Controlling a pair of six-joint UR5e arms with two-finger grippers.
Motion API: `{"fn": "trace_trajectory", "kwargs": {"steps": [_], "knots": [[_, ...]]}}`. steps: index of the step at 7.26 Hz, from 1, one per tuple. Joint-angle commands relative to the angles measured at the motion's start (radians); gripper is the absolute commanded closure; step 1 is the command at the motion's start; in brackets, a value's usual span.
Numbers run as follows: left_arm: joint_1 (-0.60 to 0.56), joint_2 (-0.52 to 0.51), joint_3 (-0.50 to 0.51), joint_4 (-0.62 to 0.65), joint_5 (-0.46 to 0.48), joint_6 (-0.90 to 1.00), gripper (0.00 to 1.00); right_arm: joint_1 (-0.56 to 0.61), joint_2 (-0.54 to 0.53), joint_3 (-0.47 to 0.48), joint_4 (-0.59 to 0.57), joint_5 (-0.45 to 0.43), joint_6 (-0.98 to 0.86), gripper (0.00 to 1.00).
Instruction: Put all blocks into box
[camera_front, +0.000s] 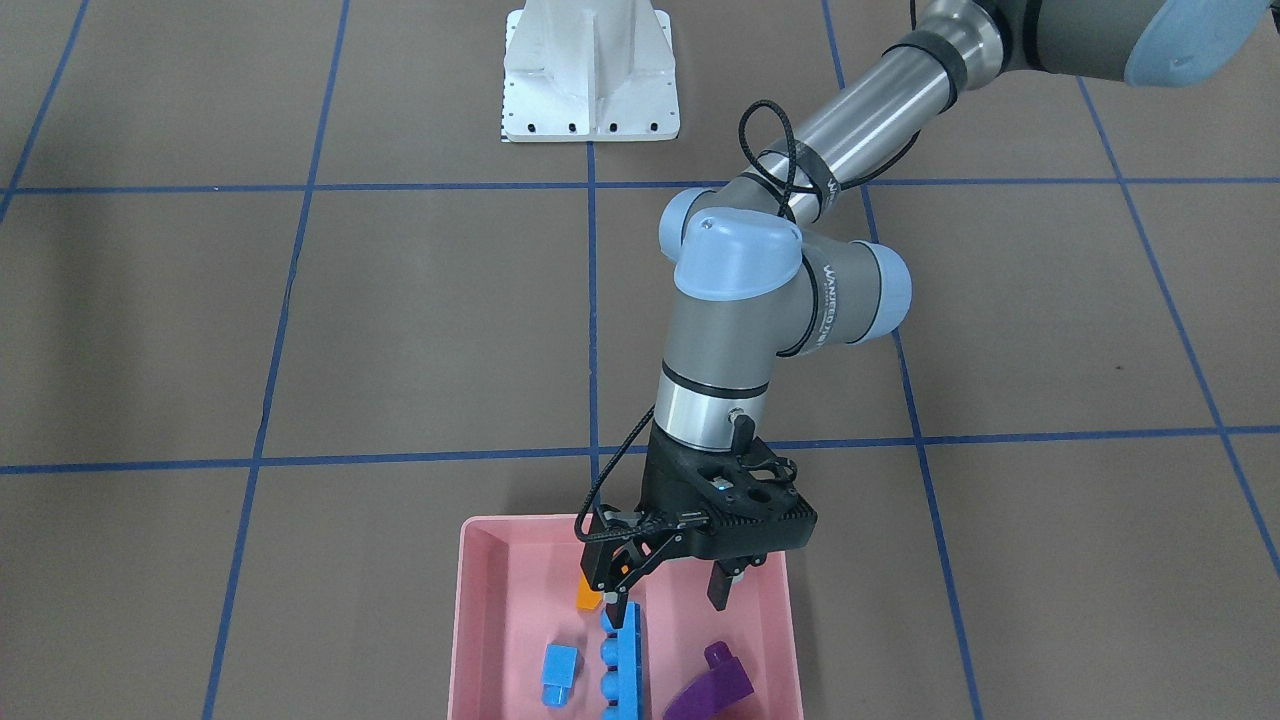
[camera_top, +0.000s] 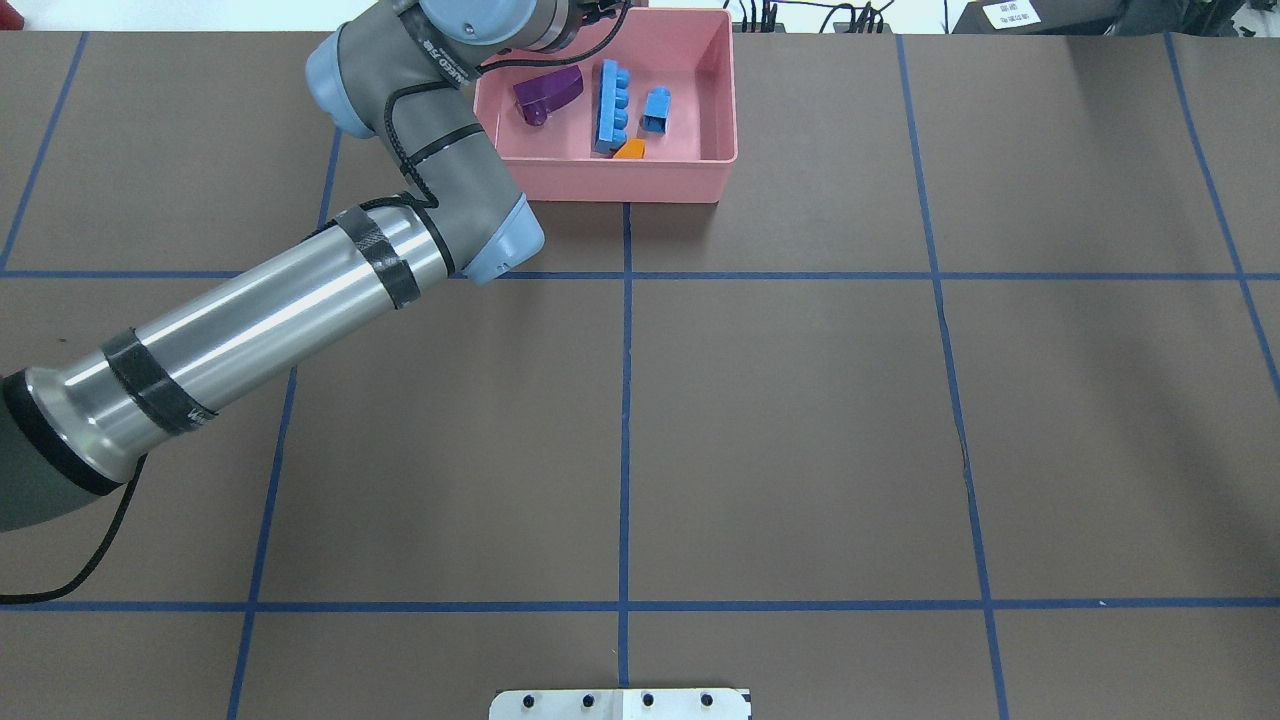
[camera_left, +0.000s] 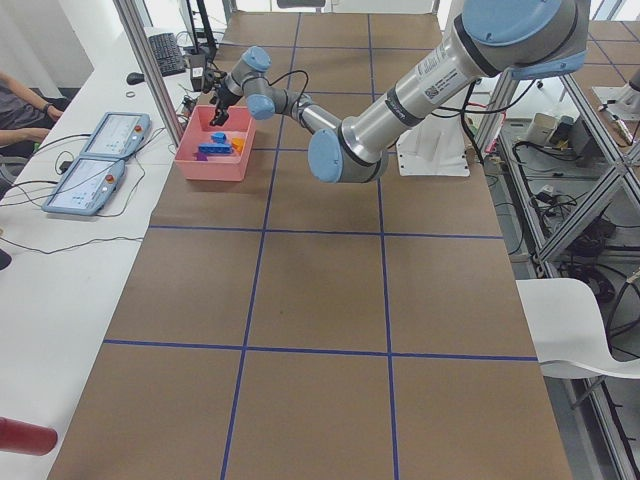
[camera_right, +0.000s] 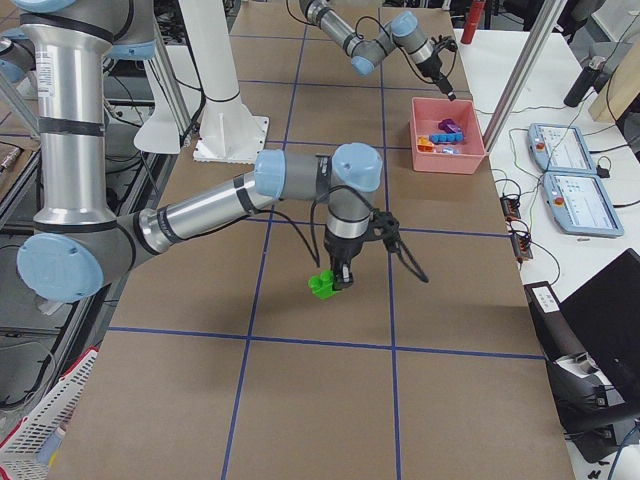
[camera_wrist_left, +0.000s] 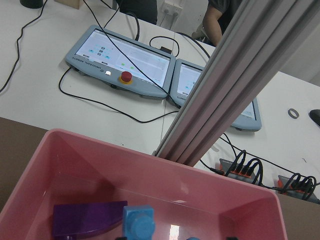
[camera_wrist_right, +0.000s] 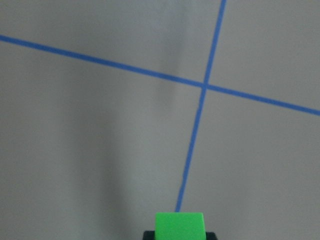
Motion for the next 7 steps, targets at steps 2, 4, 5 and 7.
{"fn": "trace_trajectory", "kwargs": {"steps": [2,4,5,7], "knots": [[-0.096,0.059,-0.180,0.276,-0.226,0.013,0.00,-0.185,0.332,-0.041,-0.024,0.043,0.314,1.00],[-0.187,0.110,-0.287,0.457,-0.383,0.149,0.00,-0.328,0.573,-0.197,0.017,0.036,0.524,1.00],[-0.205,0.155,-0.333,0.523,-0.383,0.244,0.00,-0.375,0.662,-0.287,0.095,0.034,0.639,1.00],[-0.251,0.250,-0.355,0.539,-0.382,0.379,0.00,-0.449,0.811,-0.558,0.444,0.004,0.822,1.00]]}}
